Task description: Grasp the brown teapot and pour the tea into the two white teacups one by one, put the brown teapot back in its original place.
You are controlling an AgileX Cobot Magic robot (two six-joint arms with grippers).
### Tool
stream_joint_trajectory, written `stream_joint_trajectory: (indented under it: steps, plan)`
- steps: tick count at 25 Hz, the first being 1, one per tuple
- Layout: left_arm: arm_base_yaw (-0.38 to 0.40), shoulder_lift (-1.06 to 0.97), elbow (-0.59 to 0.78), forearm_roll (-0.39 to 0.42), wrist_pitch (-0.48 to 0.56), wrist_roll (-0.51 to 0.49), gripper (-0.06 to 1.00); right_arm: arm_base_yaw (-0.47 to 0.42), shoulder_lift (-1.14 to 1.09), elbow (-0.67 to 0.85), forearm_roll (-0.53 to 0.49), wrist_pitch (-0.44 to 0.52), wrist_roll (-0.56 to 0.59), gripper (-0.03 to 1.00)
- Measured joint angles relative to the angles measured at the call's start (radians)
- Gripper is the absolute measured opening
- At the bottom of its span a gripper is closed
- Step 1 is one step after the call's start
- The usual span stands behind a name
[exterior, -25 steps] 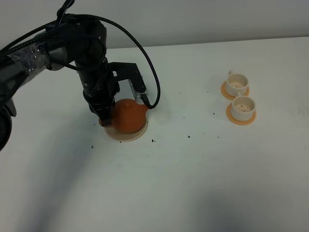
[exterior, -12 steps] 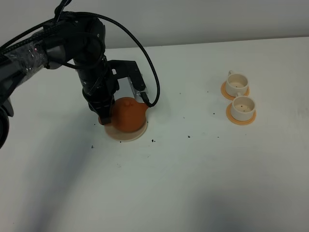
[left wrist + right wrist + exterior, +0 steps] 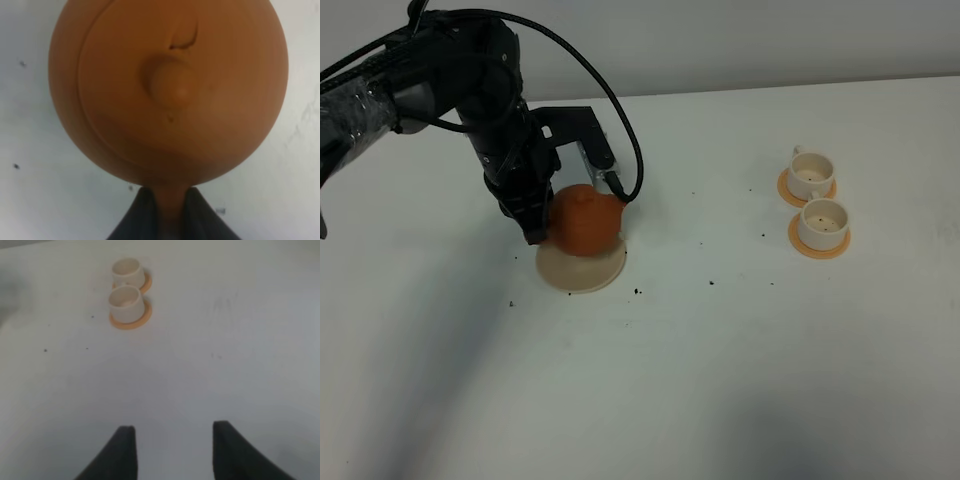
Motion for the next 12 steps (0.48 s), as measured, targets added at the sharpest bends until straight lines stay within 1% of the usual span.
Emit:
stream_joint_trajectory:
  steps: [6, 9, 12]
  plan:
    - [-0.01, -0.022, 0.0, -0.092, -0.098, 0.029, 0.12, 0.0, 0.0, 0.0, 0.0, 0.0, 0.0, 0.37]
    - [-0.033, -0.022, 0.0, -0.11, -0.149, 0.035, 0.12, 0.0, 0.0, 0.0, 0.0, 0.0, 0.0, 0.37]
    - [-0.068, -0.022, 0.0, -0.111, -0.199, 0.035, 0.12, 0.0, 0.0, 0.0, 0.0, 0.0, 0.0, 0.37]
